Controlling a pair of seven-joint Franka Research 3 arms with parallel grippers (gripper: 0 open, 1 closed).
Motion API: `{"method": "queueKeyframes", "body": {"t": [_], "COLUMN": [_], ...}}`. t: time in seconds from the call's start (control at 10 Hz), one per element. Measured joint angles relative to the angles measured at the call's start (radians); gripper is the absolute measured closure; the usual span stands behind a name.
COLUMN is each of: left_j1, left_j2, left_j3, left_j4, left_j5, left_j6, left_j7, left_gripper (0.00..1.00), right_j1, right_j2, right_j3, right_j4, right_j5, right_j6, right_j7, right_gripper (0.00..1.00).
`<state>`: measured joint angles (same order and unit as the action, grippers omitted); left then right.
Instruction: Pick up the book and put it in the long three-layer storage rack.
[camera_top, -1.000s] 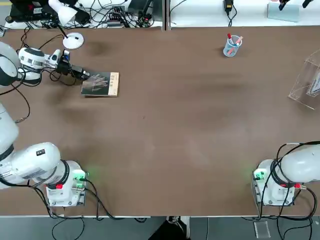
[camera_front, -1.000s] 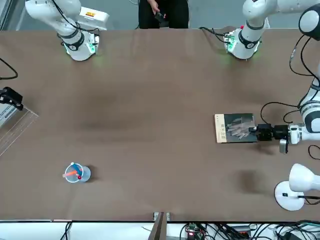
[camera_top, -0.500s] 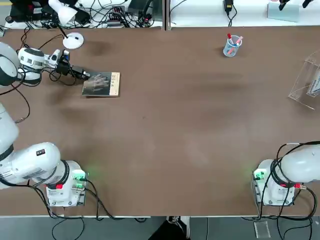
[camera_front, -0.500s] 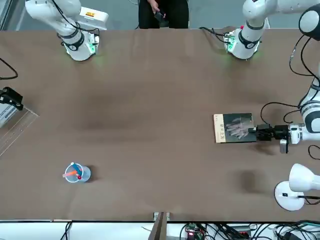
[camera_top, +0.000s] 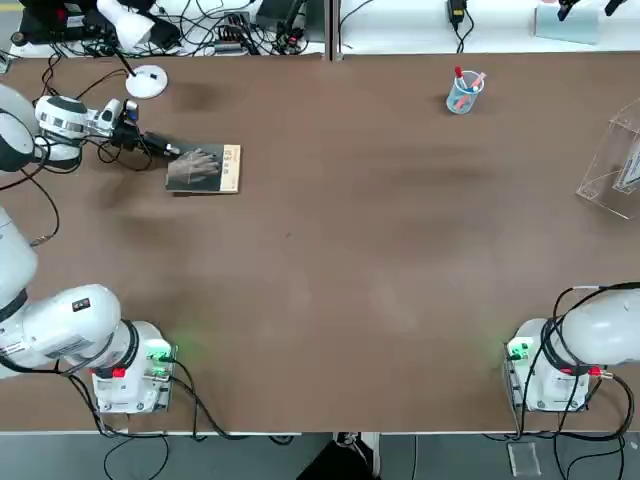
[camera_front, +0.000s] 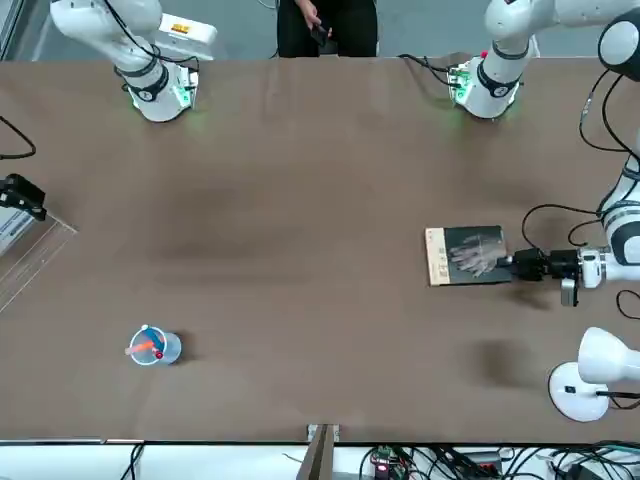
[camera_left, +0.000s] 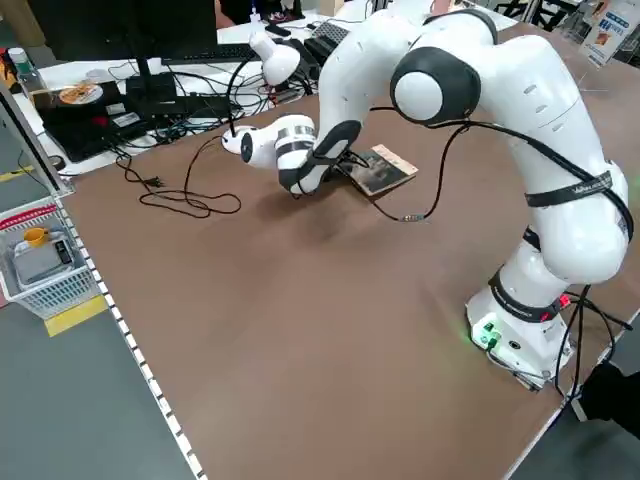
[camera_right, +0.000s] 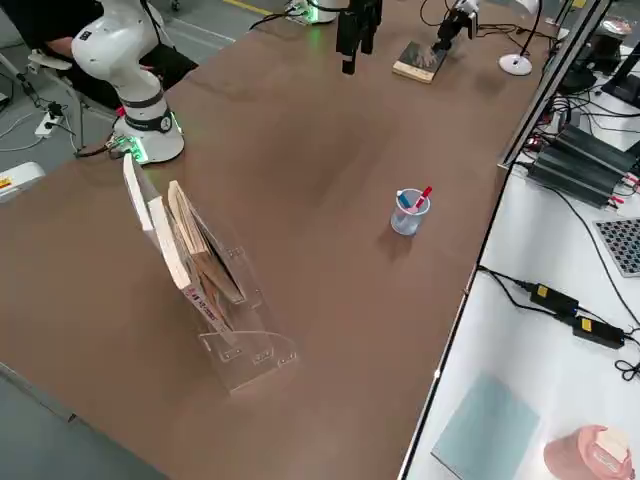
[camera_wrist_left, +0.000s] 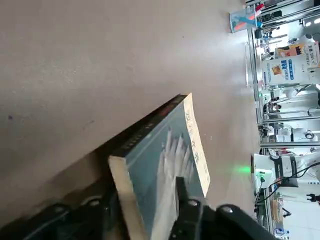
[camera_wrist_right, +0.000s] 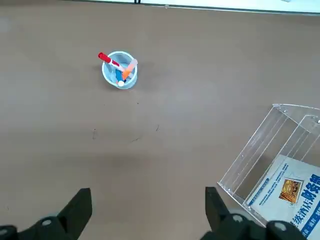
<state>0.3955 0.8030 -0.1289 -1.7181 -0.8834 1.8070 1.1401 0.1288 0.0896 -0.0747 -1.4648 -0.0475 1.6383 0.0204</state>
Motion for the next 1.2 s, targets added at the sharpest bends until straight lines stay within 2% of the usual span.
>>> {"method": "queueKeyframes", "body": {"t": [0.2,0.6,0.7,1.2], "left_j1": [0.001,0.004,0.005,0.006], "left_j2": [0.0,0.004,0.005,0.005], "left_j3": [0.001,0.001,0.001,0.001], "left_j4": [0.0,0.0,0.0,0.001], "left_j5": [0.0,0.0,0.0,0.0], "left_j6": [0.0,0.0,-0.002,-0.005], "left_j7": [0.0,0.008,0.027,0.058], "left_gripper": [0.7,0.81,0.97,0.99], "right_j1": [0.0,0.0,0.0,0.0], "right_j2": [0.0,0.0,0.0,0.0], "right_j3": [0.0,0.0,0.0,0.0], "right_j4": [0.0,0.0,0.0,0.0], "right_j5": [0.0,0.0,0.0,0.0], "right_j6": [0.0,0.0,0.0,0.0], "right_j7": [0.0,0.0,0.0,0.0], "right_gripper": [0.0,0.0,0.0,0.0]}}
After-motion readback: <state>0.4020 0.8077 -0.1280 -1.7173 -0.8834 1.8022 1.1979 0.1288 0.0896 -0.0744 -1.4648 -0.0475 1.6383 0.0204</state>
